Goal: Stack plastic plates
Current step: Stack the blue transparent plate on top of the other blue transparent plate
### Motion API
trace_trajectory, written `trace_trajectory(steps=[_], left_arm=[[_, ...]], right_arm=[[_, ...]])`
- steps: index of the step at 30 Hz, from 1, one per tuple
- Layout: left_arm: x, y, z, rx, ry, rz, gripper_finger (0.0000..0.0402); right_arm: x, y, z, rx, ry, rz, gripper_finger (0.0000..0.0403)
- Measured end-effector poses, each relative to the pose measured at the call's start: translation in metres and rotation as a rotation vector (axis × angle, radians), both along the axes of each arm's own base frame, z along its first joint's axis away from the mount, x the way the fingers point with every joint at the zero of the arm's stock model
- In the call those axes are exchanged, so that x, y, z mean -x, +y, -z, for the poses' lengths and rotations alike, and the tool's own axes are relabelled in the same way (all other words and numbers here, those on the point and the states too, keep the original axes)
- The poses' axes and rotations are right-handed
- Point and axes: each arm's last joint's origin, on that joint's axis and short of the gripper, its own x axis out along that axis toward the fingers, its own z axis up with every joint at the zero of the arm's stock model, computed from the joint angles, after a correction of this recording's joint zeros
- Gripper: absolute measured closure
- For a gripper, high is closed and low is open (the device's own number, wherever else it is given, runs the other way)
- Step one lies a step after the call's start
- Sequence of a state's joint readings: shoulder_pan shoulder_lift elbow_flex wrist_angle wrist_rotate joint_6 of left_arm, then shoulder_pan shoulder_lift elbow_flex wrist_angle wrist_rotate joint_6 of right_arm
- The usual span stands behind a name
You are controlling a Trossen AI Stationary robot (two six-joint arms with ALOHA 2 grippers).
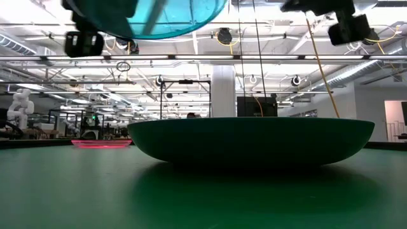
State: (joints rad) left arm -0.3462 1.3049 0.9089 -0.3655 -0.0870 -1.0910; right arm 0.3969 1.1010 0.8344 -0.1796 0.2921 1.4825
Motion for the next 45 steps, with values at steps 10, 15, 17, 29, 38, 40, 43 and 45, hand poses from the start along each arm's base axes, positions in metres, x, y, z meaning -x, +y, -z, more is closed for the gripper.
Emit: trace_trajectory(steps=[10, 15, 17, 29, 38, 40, 43, 45], left_arm=[[-0.017, 0.032, -0.009, 0.004, -0.115, -0.109, 0.0396], [-0.022, 0.048, -0.018, -0.031, -0.147, -0.141, 0.0396], [-0.023, 0.056, -0.019, -0.036, -0.147, -0.164, 0.0396], [-0.025, 0.077, -0.018, -0.022, -0.132, -0.260, 0.0396], [-0.019, 0.080, -0.011, -0.053, -0.036, -0.254, 0.0396], [-0.018, 0.080, -0.010, -0.056, -0.023, -0.253, 0.0396], [-0.018, 0.080, -0.010, -0.056, -0.022, -0.253, 0.0396], [-0.018, 0.080, -0.010, -0.060, -0.022, -0.253, 0.0396]], right_arm=[[-0.023, -0.002, -0.053, 0.164, 0.144, 0.025, 0.0358], [-0.029, -0.009, -0.074, 0.207, 0.228, 0.009, 0.0297], [-0.032, -0.012, -0.077, 0.212, 0.235, 0.019, 0.0271], [-0.047, -0.032, -0.070, 0.109, 0.264, 0.081, 0.0202], [-0.072, -0.042, -0.043, 0.089, 0.381, -0.002, 0.0245], [-0.077, -0.042, -0.036, 0.090, 0.407, -0.023, 0.0256], [-0.084, -0.043, -0.028, 0.090, 0.426, -0.050, 0.0271], [-0.089, -0.042, -0.024, 0.100, 0.427, -0.062, 0.0280]])
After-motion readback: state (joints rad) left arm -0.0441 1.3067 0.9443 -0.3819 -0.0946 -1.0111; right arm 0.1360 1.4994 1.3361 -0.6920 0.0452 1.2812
